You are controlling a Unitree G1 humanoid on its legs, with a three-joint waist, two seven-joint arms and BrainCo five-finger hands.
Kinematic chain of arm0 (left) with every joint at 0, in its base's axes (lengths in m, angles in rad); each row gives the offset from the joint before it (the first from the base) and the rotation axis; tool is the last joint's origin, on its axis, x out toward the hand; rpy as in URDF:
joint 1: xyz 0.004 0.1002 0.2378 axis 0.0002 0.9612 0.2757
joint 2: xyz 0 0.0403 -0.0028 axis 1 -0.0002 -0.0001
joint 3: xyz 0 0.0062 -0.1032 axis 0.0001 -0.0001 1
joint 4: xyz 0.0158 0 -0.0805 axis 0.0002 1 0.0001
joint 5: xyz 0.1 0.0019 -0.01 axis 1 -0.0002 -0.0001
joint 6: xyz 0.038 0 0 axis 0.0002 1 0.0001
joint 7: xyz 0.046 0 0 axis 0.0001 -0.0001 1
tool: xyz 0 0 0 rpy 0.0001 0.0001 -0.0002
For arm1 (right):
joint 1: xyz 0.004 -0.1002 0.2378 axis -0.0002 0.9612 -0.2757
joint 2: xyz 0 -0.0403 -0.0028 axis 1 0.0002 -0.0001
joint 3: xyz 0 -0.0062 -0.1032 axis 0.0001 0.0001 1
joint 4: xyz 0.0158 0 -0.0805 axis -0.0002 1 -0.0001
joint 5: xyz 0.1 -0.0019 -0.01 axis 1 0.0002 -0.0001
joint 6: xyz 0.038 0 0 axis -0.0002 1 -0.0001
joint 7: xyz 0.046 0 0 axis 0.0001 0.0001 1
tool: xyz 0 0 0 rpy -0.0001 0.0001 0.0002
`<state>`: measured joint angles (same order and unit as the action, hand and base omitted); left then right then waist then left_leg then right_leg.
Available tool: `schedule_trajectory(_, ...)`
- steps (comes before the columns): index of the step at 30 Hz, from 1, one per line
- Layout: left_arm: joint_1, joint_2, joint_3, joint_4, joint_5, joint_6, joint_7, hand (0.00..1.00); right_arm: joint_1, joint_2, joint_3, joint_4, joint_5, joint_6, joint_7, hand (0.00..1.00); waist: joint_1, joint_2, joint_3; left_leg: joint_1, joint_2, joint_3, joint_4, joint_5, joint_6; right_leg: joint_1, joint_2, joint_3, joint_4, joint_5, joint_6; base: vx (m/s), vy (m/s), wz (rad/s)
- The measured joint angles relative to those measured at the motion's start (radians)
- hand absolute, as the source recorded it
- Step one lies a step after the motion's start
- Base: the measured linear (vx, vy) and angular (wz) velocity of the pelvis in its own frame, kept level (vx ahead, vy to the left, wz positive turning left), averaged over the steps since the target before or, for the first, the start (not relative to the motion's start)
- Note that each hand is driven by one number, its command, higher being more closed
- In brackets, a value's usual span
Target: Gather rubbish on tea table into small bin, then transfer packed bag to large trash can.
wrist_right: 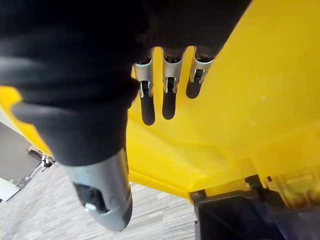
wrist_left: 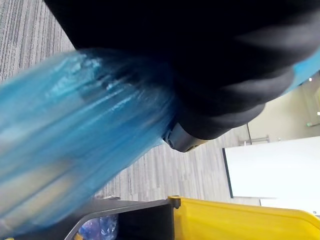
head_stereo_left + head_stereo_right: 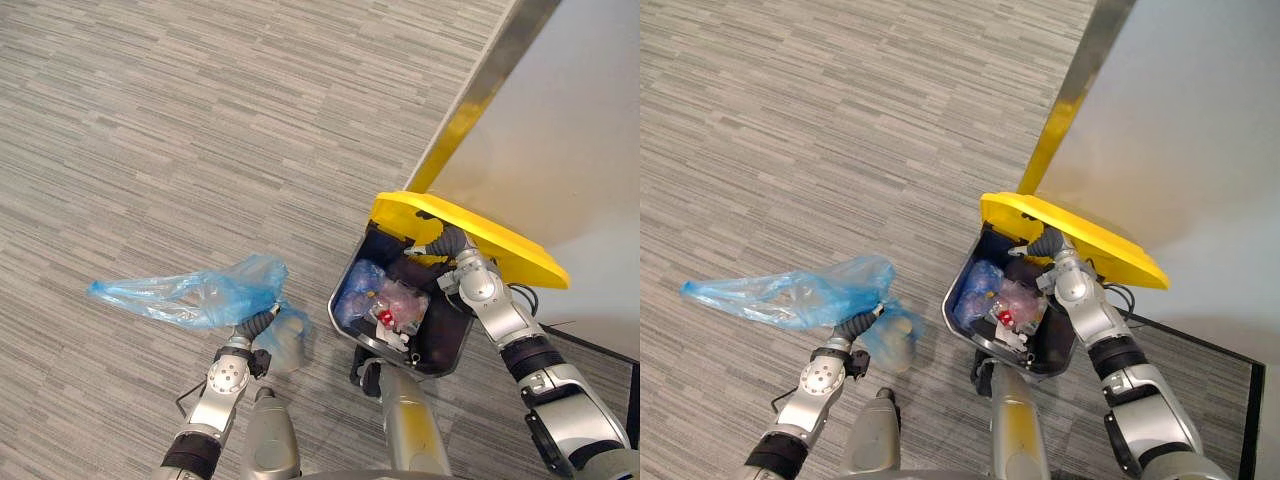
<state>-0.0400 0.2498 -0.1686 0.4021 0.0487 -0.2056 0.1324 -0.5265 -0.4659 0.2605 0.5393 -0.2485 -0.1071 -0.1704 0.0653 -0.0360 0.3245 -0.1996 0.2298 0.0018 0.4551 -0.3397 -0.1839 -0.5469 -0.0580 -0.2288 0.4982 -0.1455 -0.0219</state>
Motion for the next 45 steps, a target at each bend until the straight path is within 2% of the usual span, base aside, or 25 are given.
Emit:
schedule_trajectory(6, 0.003, 0.012, -0.045, -0.004, -0.017, -0.002, -0.003, 1.00, -0.046, -0.069, 0.054, 0.036, -0.034, -0.001, 0.002, 0.00, -0.008, -0.006, 0.017, -0.001, -0.002, -0.001, 0.000, 0.000, 0.011, 0.026, 0.006, 0.001, -0.064, 0.030, 0.039, -0.05, 0.031, -0.02)
schedule_trajectory(12, -0.022, 0.020, -0.161, -0.062, -0.023, -0.012, -0.033, 1.00, -0.074, -0.105, 0.072, 0.043, -0.078, -0.004, 0.025, 0.00, -0.027, -0.010, 0.035, -0.002, -0.008, 0.004, -0.001, -0.002, 0.015, 0.030, 0.006, 0.006, -0.081, 0.046, 0.023, 0.03, 0.039, -0.02)
schedule_trajectory(15, -0.056, 0.011, -0.245, -0.098, -0.040, -0.017, -0.049, 1.00, -0.120, -0.109, 0.098, 0.109, -0.109, -0.002, 0.042, 0.00, -0.042, -0.010, 0.040, 0.002, -0.012, 0.012, 0.000, -0.002, 0.015, 0.031, 0.003, 0.011, -0.079, 0.050, 0.018, 0.07, 0.053, -0.04)
schedule_trajectory(19, -0.172, -0.027, -0.354, -0.121, -0.042, -0.019, -0.066, 1.00, -0.160, -0.116, 0.105, 0.117, -0.149, 0.000, 0.043, 0.00, -0.057, -0.007, 0.065, 0.014, -0.026, 0.035, 0.005, -0.010, 0.030, 0.033, -0.004, 0.035, -0.079, 0.056, 0.008, 0.04, 0.067, -0.11)
schedule_trajectory(24, -0.314, -0.070, -0.447, -0.121, -0.052, -0.019, -0.064, 1.00, -0.227, -0.128, 0.133, 0.153, -0.165, 0.014, 0.045, 0.00, -0.082, -0.006, 0.082, 0.012, -0.041, 0.053, 0.031, -0.025, 0.054, 0.033, -0.016, 0.055, -0.080, 0.065, 0.020, 0.00, 0.059, -0.06)
schedule_trajectory(26, -0.366, -0.087, -0.461, -0.121, -0.056, -0.018, -0.063, 1.00, -0.262, -0.131, 0.139, 0.158, -0.170, 0.022, 0.045, 0.00, -0.087, -0.004, 0.101, 0.011, -0.045, 0.063, 0.047, -0.033, 0.063, 0.033, -0.016, 0.067, -0.080, 0.071, 0.025, -0.03, 0.059, -0.14)
schedule_trajectory(28, -0.434, -0.110, -0.467, -0.116, -0.055, -0.018, -0.057, 1.00, -0.304, -0.132, 0.139, 0.162, -0.176, 0.029, 0.045, 0.00, -0.106, -0.003, 0.129, 0.008, -0.057, 0.068, 0.058, -0.036, 0.068, 0.031, -0.024, 0.077, -0.081, 0.078, 0.031, -0.05, 0.057, -0.08)
schedule_trajectory(31, -0.528, -0.144, -0.485, -0.071, -0.055, -0.016, -0.017, 1.00, -0.329, -0.131, 0.140, 0.173, -0.176, 0.039, 0.045, 0.00, -0.110, -0.001, 0.139, -0.008, -0.061, 0.091, 0.086, -0.049, 0.079, 0.013, -0.022, 0.100, -0.082, 0.093, 0.030, -0.04, 0.050, -0.20)
schedule_trajectory(36, -0.600, -0.186, -0.494, -0.019, -0.053, -0.016, 0.010, 1.00, -0.353, -0.132, 0.139, 0.188, -0.175, 0.051, 0.045, 0.00, -0.115, 0.001, 0.144, -0.030, -0.064, 0.113, 0.115, -0.063, 0.085, -0.012, -0.019, 0.125, -0.082, 0.106, 0.035, -0.04, 0.030, -0.14)
schedule_trajectory(40, -0.650, -0.231, -0.496, 0.084, -0.035, -0.004, 0.022, 1.00, -0.353, -0.131, 0.138, 0.176, -0.174, 0.054, 0.045, 0.00, -0.118, 0.001, 0.144, -0.051, -0.055, 0.116, 0.146, -0.078, 0.084, -0.023, -0.012, 0.127, -0.082, 0.110, 0.038, -0.03, 0.009, -0.06)
schedule_trajectory(43, -0.696, -0.254, -0.495, 0.165, -0.025, 0.006, 0.022, 1.00, -0.352, -0.130, 0.123, 0.105, -0.173, 0.070, 0.045, 0.00, -0.120, 0.003, 0.145, -0.097, -0.048, 0.122, 0.182, -0.091, 0.086, -0.057, -0.009, 0.131, -0.082, 0.118, 0.045, -0.02, 0.009, -0.07)
schedule_trajectory(45, -0.721, -0.261, -0.495, 0.216, -0.008, 0.010, 0.021, 1.00, -0.352, -0.121, 0.109, 0.075, -0.172, 0.071, 0.045, 0.00, -0.119, 0.003, 0.146, -0.130, -0.033, 0.125, 0.216, -0.104, 0.086, -0.080, -0.004, 0.131, -0.082, 0.128, 0.037, -0.02, 0.017, -0.13)
